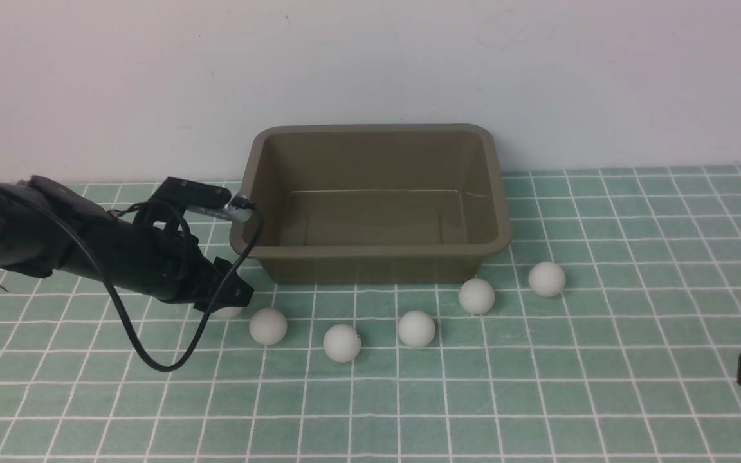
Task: Put the table tennis balls in the box on the green coffee tablecloth.
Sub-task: 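Reach for and grasp a ping pong ball on the table beside the basket, then drop the ball into the bin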
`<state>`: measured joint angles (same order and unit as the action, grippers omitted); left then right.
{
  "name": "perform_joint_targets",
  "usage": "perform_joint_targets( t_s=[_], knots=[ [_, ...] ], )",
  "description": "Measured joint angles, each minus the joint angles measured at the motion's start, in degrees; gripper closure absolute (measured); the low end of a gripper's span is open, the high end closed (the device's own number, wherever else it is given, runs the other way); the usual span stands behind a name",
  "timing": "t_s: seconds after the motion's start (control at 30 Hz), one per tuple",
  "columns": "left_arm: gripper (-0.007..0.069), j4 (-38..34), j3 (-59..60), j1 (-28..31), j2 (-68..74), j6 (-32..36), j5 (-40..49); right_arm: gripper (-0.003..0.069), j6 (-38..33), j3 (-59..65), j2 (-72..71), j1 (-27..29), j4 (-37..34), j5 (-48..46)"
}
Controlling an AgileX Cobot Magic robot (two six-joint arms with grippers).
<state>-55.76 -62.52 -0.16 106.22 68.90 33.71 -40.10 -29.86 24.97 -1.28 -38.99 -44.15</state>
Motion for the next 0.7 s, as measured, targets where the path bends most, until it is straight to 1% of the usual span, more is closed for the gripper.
perform_joint_targets(
  t_s=[0.2, 0.33, 0.47, 0.57, 0.63, 0.7],
  knots=[
    [0.0276, 0.2, 0.0, 0.0, -7.0, -0.1, 4.4, 0.0219, 0.0, 0.0, 0.0, 0.0, 0.1, 0.7],
    [0.0276, -0.5, 0.0, 0.0, -9.6, 0.6, 5.0, 0.0219, 0.0, 0.0, 0.0, 0.0, 0.1, 0.9],
    [0.0276, -5.7, -0.8, 0.0, -9.3, 5.8, 3.5, 0.0219, 0.0, 0.0, 0.0, 0.0, 0.1, 1.5],
    [0.0276, -13.8, -4.7, 0.0, -5.7, 12.4, 4.3, 0.0219, 0.0, 0.0, 0.0, 0.0, 0.1, 2.0],
    [0.0276, -16.0, -7.8, 0.0, -2.5, 14.4, 6.5, 0.0219, 0.0, 0.0, 0.0, 0.0, 0.1, 2.0],
    [0.0276, -16.5, -10.9, 0.0, 0.0, 15.0, 8.1, 0.0219, 0.0, 0.0, 0.0, 0.0, 0.1, 2.0]
  ],
)
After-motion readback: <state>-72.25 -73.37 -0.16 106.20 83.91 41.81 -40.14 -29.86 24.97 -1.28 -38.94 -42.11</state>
